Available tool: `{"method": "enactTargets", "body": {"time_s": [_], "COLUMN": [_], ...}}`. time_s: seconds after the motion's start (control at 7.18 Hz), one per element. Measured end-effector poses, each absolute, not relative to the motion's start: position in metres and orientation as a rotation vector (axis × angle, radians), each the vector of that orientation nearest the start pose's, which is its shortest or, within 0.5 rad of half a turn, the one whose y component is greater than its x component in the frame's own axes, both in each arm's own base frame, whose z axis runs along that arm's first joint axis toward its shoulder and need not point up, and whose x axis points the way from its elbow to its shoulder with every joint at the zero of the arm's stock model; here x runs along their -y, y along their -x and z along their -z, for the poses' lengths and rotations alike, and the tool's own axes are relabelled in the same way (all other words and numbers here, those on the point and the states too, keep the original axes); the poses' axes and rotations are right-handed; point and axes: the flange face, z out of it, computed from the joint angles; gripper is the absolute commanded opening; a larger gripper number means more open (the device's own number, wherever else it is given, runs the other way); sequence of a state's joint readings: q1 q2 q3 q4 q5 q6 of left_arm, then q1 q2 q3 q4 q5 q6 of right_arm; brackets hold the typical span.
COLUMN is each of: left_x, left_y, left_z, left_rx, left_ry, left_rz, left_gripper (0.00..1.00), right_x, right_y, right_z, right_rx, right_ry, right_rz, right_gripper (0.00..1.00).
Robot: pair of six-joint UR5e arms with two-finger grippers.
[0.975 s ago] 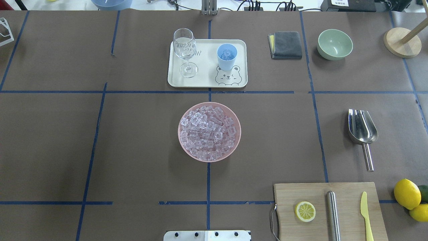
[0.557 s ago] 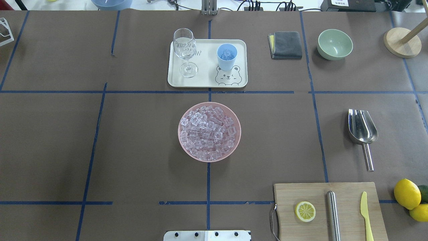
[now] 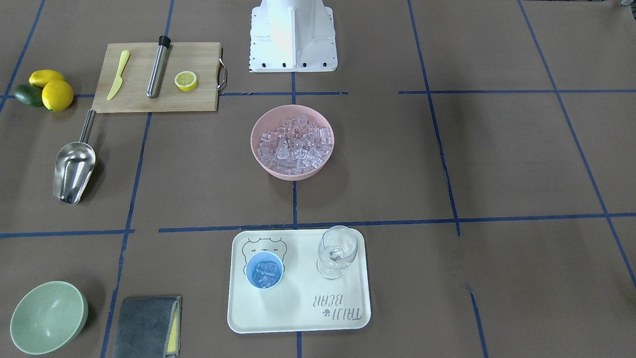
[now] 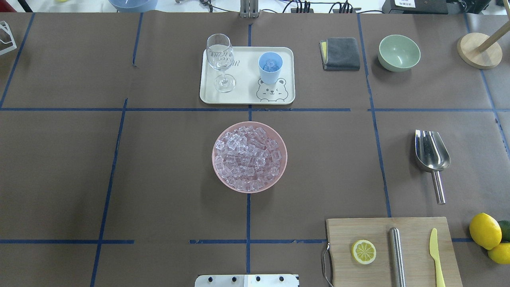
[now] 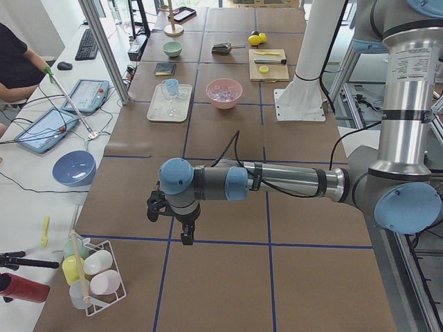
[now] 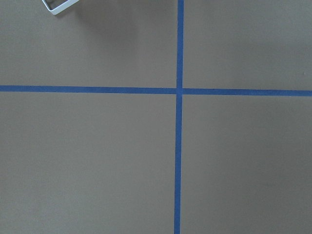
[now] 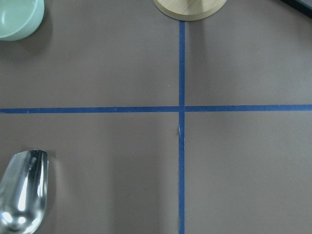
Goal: Put ice in cup with scoop
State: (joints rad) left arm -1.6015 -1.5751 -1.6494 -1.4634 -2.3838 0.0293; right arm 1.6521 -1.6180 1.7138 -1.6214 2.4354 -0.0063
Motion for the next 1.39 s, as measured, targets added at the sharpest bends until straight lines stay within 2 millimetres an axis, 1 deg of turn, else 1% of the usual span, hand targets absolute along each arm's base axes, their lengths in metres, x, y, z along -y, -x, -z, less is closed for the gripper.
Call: {"method": "enactTargets", "body": {"time_s": [0.28, 0.56, 0.84, 1.39], "left_x": [0.489, 0.489, 0.490, 0.490], "left_y": [0.076, 0.076, 0.076, 0.076], "left_z": [-0.624, -0.623, -0.622, -0.622], "left_rx": [-0.813, -0.813, -0.813, -0.813], "left_ry": [-0.004, -0.006, -0.006, -0.006], "left_rz": [0.011, 0.012, 0.014, 0.014], "left_gripper": [1.00, 1.00, 1.00, 1.00], "right_x": [0.456, 0.447, 0.446, 0.446], "right_y": [-0.099, -0.099, -0.098, -0.098], "right_z": [-0.627, -0.641, -0.645, -0.646], "right_rx": [0.805, 0.793, 0.797, 0.800], "right_ry": [-0.076, -0.079, -0.074, -0.073], "right_rz": [-0.043, -0.043, -0.049, -0.050], "right_gripper": [1.00, 1.00, 1.00, 1.00]}}
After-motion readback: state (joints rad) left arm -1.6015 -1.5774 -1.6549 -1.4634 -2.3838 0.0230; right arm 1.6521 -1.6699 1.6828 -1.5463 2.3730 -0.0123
